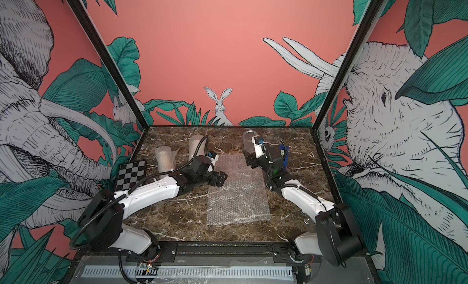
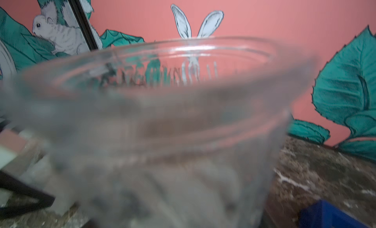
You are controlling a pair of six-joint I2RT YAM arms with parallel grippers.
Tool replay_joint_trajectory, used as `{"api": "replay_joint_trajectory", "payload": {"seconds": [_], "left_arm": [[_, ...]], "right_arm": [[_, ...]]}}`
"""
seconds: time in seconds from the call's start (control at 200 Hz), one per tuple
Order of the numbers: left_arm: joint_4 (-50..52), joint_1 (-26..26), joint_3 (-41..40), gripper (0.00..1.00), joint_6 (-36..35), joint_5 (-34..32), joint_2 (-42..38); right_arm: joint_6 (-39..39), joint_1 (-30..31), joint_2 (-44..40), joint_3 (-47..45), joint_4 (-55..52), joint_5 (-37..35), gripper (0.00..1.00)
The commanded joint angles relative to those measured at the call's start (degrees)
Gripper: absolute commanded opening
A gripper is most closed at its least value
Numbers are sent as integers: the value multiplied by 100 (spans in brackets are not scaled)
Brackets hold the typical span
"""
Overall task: Wrap vases in bubble wrap
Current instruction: Pick up the vase from the center of the board, then adjust the bubble wrap at the center of the board.
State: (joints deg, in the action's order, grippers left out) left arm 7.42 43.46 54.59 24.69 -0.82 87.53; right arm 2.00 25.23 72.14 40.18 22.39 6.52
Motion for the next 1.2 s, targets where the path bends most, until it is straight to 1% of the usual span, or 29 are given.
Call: {"api": "replay_joint_trajectory", "payload": {"seconds": [0.0, 0.145, 0.225, 0.31, 0.375, 0.46, 0.575, 0.73, 0.74, 0.895, 1.01, 1.09, 1.195], "left_arm": [[488, -3, 488, 91, 189, -146, 433], [1204, -15, 1406, 92, 20, -606, 1302], [1329, -63, 1747, 91, -3, -677, 1763], [1123, -181, 1859, 86, 117, -468, 2066], [856, -215, 1880, 85, 218, -284, 2248], [920, -215, 2146, 85, 178, -206, 2537], [917, -248, 2414, 85, 39, -229, 2838], [833, -294, 2739, 85, -77, -226, 3210], [818, -413, 2752, 85, -82, -215, 3227], [816, -523, 2946, 85, -102, -165, 3273], [1270, -527, 3203, 86, -12, 94, 3119], [1379, -523, 3175, 88, 16, 344, 2803], [1471, -551, 2942, 90, 46, 471, 2115]], "right_arm": [[121, 13, -784, -298, -400, -73, 58], [289, 18, -1656, -732, -1269, -60, 57], [401, 29, -2006, -936, -1659, -89, 56], [489, 46, -2308, -1135, -1880, -15, 56], [520, 77, -2511, -1203, -2053, 38, 56], [495, 121, -2632, -1171, -2366, 71, 56], [543, 235, -2587, -1064, -2827, -18, 55], [524, 521, -2554, -1037, -3074, -168, 54], [515, 545, -2544, -1023, -3098, -178, 54], [146, 1064, -2306, -675, -3523, -524, 54], [-164, 1477, -1955, -262, -3967, -931, 54], [-365, 1684, -1727, -47, -4155, -1107, 54], [-688, 1941, -1401, 244, -4382, -1315, 54]]}}
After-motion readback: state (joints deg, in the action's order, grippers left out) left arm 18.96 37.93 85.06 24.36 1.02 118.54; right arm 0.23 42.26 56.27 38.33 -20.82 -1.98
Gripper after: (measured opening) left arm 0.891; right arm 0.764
